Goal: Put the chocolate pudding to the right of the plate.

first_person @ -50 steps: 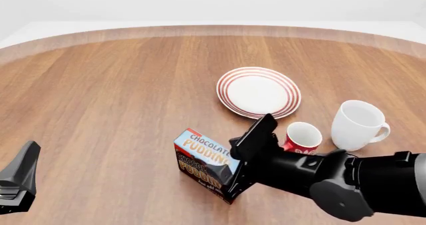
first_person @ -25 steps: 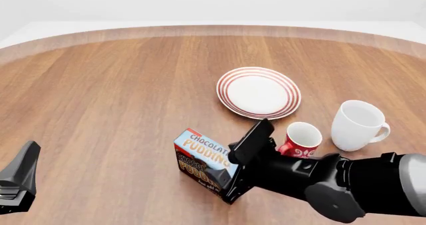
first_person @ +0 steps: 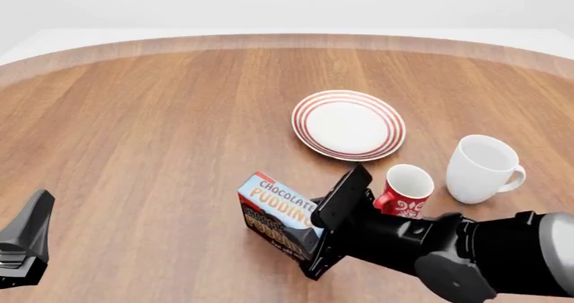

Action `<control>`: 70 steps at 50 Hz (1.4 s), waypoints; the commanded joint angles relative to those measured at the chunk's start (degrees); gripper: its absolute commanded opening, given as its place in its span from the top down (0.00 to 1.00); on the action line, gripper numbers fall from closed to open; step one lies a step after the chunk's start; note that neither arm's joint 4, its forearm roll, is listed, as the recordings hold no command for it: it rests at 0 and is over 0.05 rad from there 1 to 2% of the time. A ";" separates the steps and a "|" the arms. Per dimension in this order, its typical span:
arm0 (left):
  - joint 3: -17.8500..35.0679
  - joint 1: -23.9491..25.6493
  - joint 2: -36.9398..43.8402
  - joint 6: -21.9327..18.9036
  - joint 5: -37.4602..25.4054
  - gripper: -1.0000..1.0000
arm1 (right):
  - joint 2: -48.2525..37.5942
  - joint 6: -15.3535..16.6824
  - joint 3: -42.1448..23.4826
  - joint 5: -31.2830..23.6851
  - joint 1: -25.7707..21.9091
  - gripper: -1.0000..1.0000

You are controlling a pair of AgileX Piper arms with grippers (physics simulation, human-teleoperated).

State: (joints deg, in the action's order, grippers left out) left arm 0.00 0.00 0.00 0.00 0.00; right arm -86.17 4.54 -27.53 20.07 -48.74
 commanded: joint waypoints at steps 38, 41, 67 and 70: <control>0.00 0.00 0.00 0.00 0.00 0.00 | 21.91 11.89 -18.34 -25.94 8.19 1.00; 0.00 0.00 0.00 0.00 0.00 0.00 | 22.29 12.25 -21.38 -27.19 8.97 1.00; 0.00 0.00 0.00 0.00 0.00 0.00 | 8.05 14.14 -50.31 -37.82 20.03 1.00; 0.00 0.00 0.00 0.00 0.00 0.00 | 4.18 13.03 -55.16 -38.74 21.95 1.00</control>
State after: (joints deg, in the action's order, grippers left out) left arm 0.00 0.00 0.00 0.00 0.00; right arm -74.34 19.66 -70.35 -14.90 -31.80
